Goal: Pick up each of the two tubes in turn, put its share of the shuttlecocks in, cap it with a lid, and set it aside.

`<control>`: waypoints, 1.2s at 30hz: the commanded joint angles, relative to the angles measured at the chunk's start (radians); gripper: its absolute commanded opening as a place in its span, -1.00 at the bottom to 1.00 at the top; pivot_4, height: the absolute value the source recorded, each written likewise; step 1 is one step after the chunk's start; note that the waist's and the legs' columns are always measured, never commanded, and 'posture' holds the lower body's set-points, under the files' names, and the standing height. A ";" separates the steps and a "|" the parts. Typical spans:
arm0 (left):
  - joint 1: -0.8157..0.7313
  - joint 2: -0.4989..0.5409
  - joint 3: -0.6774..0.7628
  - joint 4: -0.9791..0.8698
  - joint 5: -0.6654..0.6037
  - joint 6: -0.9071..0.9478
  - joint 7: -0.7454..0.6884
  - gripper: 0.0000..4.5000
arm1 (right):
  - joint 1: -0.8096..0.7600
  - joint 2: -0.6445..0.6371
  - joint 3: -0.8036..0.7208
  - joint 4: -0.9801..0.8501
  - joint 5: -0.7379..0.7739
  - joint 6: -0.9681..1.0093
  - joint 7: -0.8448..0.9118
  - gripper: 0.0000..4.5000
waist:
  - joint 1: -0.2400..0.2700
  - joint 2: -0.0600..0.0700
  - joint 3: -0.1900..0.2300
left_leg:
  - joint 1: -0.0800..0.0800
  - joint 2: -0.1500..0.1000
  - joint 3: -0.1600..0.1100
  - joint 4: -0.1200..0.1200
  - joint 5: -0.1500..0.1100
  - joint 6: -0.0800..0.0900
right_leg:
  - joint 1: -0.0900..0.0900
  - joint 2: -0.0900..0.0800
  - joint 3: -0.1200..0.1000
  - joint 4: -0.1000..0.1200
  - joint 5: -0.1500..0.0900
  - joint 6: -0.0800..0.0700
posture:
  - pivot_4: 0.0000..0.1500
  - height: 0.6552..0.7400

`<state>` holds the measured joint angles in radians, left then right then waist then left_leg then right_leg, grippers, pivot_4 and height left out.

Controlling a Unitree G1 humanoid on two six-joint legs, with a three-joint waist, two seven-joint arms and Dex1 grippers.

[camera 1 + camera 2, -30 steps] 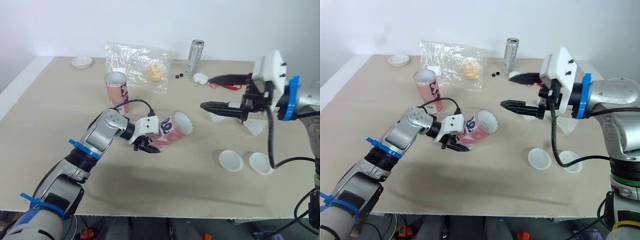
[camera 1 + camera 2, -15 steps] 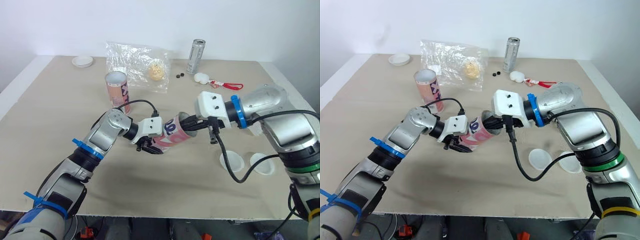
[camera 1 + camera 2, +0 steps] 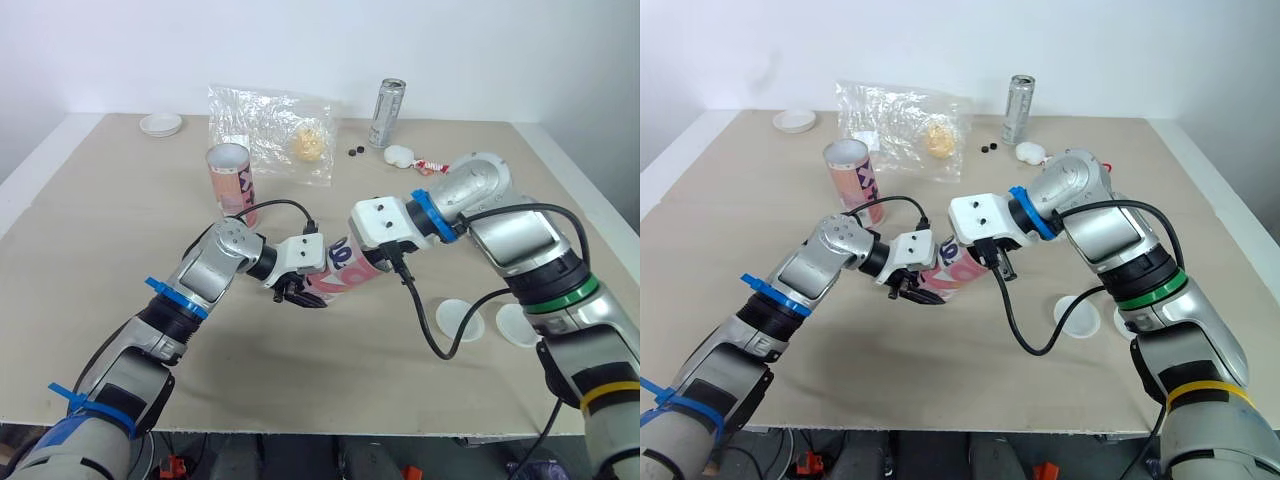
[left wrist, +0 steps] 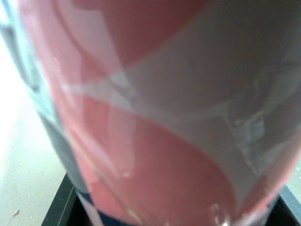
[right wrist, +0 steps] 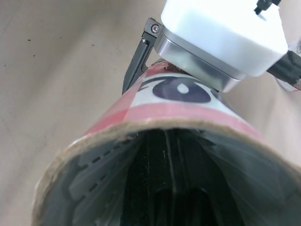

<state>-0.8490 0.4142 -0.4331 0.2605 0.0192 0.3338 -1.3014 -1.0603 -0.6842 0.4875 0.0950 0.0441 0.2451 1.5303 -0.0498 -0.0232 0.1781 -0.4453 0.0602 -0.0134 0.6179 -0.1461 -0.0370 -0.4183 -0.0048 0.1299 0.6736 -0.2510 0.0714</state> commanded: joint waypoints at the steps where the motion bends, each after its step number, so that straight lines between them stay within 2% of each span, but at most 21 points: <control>1: -0.007 -0.015 0.006 -0.037 -0.014 -0.003 0.010 0.07 | 0.000 0.041 0.059 0.048 -0.041 -0.034 0.042 -0.97 | 0.000 0.000 0.000 | 0.001 0.000 0.000 0.000 0.000 0.000 | 0.000 0.000 0.000 0.001 0.000 -0.001 | 1.00 1.00; 5: -0.001 -0.015 0.006 -0.044 -0.016 0.000 0.014 0.07 | -0.006 0.069 0.066 0.089 -0.054 -0.060 0.066 -0.97 | -0.001 0.000 0.000 | 0.006 0.000 0.000 0.000 0.000 0.000 | 0.002 0.001 0.000 0.006 -0.004 -0.007 | 1.00 1.00; 11: 0.006 -0.016 0.006 -0.038 -0.018 -0.001 0.019 0.07 | -0.041 0.087 0.031 0.125 -0.020 -0.050 0.084 -0.97 | -0.003 0.000 -0.001 | 0.008 0.000 0.000 0.001 0.001 0.000 | 0.004 0.001 0.000 0.008 -0.004 -0.007 | 1.00 1.00; 22: 0.016 -0.011 0.011 -0.033 -0.021 0.001 0.018 0.07 | -0.055 -0.049 -0.070 -0.001 0.123 0.101 0.084 -0.97 | 0.003 0.001 0.000 | 0.003 0.000 -0.001 0.000 0.001 0.000 | 0.000 0.001 0.000 0.008 -0.005 -0.005 | 1.00 1.00; 36: 0.000 -0.016 0.007 -0.009 -0.022 -0.011 0.014 0.07 | -0.014 -0.127 -0.140 -0.095 0.183 0.217 0.059 -0.97 | 0.002 0.000 0.000 | 0.002 -0.001 -0.002 0.000 -0.001 -0.002 | 0.000 0.001 0.000 0.007 -0.007 -0.002 | 1.00 1.00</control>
<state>-0.8351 0.4044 -0.4251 0.2599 0.0021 0.3320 -1.2863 -1.0674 -0.7983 0.3846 0.0336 0.2125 0.4567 1.5717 -0.0479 -0.0228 0.1779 -0.4431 0.0595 -0.0150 0.6176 -0.1470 -0.0391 -0.4186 -0.0042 0.1301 0.6811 -0.2578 0.0695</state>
